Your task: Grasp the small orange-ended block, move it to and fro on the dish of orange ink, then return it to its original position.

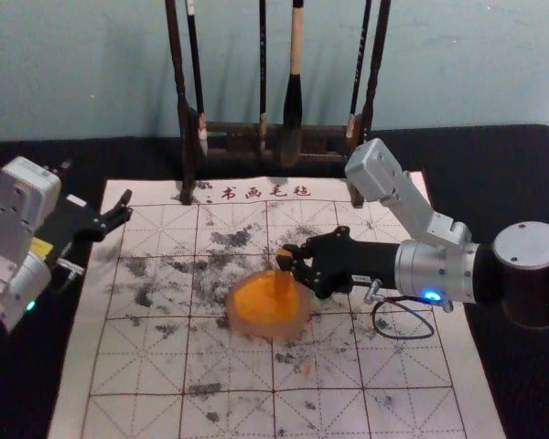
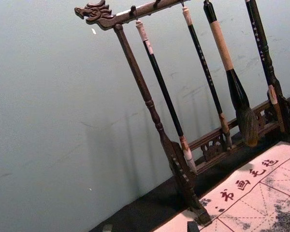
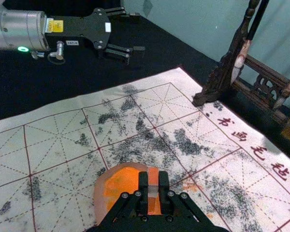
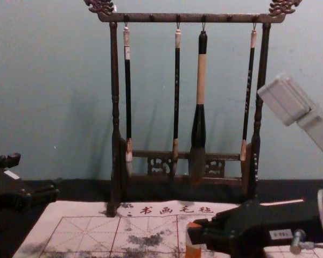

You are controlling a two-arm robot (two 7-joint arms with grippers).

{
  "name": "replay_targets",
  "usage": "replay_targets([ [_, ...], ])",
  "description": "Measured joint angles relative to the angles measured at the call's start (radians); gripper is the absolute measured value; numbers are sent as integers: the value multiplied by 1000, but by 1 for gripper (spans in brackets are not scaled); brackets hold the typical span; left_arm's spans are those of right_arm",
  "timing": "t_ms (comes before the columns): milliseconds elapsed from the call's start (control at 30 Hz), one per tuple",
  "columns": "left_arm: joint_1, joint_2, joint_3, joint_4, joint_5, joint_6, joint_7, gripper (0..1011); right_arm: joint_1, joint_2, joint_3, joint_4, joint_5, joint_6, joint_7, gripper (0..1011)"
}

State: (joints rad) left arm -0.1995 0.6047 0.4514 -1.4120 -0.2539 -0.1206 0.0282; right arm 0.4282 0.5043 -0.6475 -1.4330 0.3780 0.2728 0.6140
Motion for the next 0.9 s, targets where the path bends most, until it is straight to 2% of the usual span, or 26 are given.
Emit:
replay_targets([
  [367, 0, 0, 0, 0, 0, 0, 0, 1001, -22, 29, 4, -35, 12, -8, 16, 125],
  [900, 0, 0, 0, 0, 0, 0, 0, 1001, -32, 39, -12, -51, 20, -8, 30, 126],
])
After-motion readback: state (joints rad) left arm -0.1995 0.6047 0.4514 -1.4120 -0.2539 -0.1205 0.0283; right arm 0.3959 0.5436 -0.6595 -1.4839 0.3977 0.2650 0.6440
